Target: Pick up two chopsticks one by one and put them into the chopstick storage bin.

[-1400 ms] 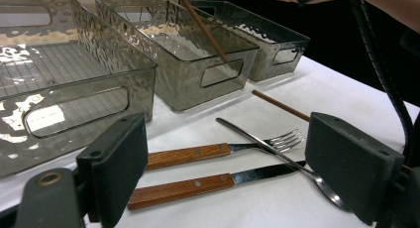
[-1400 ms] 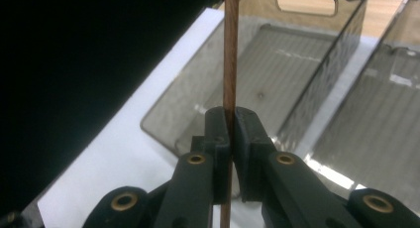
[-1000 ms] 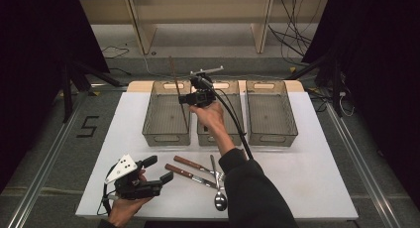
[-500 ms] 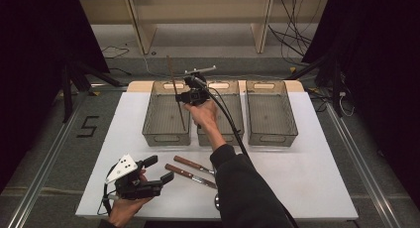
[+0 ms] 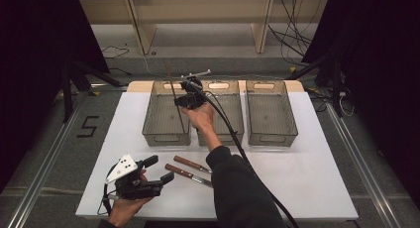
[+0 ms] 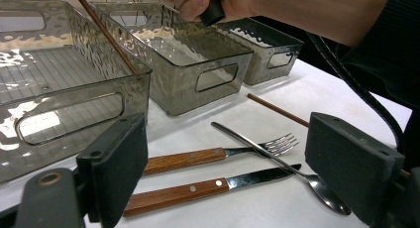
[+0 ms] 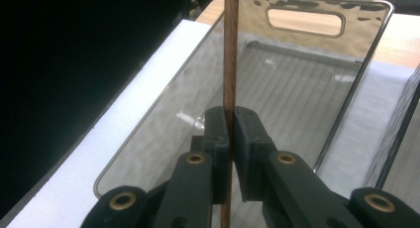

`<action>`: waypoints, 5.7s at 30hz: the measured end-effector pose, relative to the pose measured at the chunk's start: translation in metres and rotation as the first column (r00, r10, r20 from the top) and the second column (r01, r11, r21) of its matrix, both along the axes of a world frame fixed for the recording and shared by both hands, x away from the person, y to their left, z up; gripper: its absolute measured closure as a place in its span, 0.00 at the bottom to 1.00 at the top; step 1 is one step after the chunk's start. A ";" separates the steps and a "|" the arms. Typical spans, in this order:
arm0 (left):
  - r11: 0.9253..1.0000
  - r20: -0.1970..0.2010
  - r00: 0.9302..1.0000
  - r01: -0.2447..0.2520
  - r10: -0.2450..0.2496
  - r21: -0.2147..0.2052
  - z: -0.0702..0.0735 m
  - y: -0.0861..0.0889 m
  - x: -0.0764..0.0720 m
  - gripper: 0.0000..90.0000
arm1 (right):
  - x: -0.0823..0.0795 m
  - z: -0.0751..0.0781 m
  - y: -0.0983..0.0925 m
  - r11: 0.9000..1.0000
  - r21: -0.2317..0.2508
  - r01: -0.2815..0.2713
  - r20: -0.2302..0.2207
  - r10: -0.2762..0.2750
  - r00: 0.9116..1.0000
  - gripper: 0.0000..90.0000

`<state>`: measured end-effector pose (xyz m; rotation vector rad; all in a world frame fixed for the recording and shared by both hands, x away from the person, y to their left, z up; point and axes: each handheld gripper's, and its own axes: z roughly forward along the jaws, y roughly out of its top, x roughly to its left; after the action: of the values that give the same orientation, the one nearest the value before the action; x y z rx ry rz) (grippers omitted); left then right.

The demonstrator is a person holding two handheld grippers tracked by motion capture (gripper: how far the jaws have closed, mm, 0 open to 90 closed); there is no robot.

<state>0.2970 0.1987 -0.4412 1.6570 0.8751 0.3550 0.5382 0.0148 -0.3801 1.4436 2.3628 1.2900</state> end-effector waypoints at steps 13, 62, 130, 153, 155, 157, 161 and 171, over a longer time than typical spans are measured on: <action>1.000 0.002 1.000 -0.001 0.001 0.001 0.000 0.001 0.000 0.18 | -0.005 0.013 -0.013 0.999 0.009 -0.042 -0.022 0.042 0.999 0.59; 1.000 -0.011 1.000 -0.024 0.024 0.015 -0.002 0.004 0.000 0.18 | -0.165 -0.037 -0.206 0.944 -0.316 -0.090 -0.203 0.025 0.979 0.45; 0.999 -0.006 1.000 -0.016 0.016 0.033 -0.003 0.001 -0.001 0.18 | -0.174 -0.074 -0.199 0.809 -0.528 -0.258 -0.414 0.021 0.910 0.95; 0.999 -0.007 1.000 -0.016 0.017 0.033 -0.003 0.001 -0.001 0.18 | -0.171 -0.030 -0.205 0.906 -0.352 -0.235 -0.267 0.143 0.953 0.95; 0.999 -0.006 1.000 -0.017 0.017 0.034 -0.003 0.002 0.000 0.18 | -0.168 -0.025 -0.203 0.917 -0.323 -0.232 -0.240 0.158 0.958 0.95; 0.999 -0.007 1.000 -0.017 0.017 0.034 -0.003 0.002 0.000 0.18 | -0.163 -0.019 -0.198 0.931 -0.285 -0.226 -0.207 0.171 0.963 0.95; 0.999 -0.008 1.000 -0.019 0.019 0.030 -0.003 0.002 0.000 0.18 | -0.156 -0.011 -0.189 0.950 -0.231 -0.211 -0.165 0.176 0.971 0.95; 0.999 -0.006 1.000 -0.017 0.017 0.030 -0.003 0.002 0.000 0.18 | -0.135 -0.001 -0.171 0.977 -0.125 -0.172 -0.089 0.162 0.983 0.95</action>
<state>0.2968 0.2007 -0.4444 1.6797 0.8930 0.3762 0.4031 -0.1563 -0.3816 1.3055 2.6152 1.1032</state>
